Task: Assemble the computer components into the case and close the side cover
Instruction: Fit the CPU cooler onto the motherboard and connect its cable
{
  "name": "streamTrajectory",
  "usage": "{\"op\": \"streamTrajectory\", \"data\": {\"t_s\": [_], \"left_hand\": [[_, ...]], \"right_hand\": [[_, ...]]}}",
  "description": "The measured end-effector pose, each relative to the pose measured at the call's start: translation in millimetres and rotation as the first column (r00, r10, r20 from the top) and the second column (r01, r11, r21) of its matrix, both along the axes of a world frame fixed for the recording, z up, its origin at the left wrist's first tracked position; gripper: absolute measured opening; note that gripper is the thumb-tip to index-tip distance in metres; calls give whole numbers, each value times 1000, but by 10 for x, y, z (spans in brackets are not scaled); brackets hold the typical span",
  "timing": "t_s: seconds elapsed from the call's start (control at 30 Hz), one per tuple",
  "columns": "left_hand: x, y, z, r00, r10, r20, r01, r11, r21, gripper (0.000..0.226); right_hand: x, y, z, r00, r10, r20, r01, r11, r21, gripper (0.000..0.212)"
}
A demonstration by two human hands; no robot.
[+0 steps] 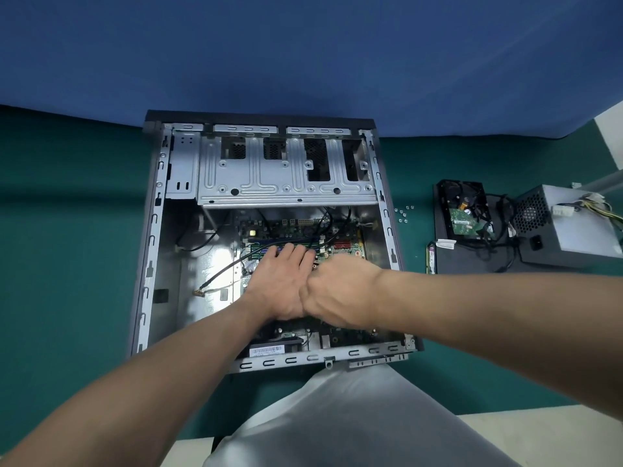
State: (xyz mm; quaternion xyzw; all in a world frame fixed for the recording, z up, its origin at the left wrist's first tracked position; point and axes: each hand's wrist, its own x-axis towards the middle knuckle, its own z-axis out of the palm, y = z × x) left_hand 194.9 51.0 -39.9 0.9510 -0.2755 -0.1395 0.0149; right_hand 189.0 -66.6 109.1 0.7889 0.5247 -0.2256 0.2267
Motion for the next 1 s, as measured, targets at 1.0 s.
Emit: {"op": "streamTrajectory", "data": {"t_s": [1.0], "left_hand": [[-5, -5, -22, 1000, -2, 27, 3, 1000, -24, 92]], "right_hand": [[91, -119, 49, 990, -143, -14, 142, 990, -13, 25]]}}
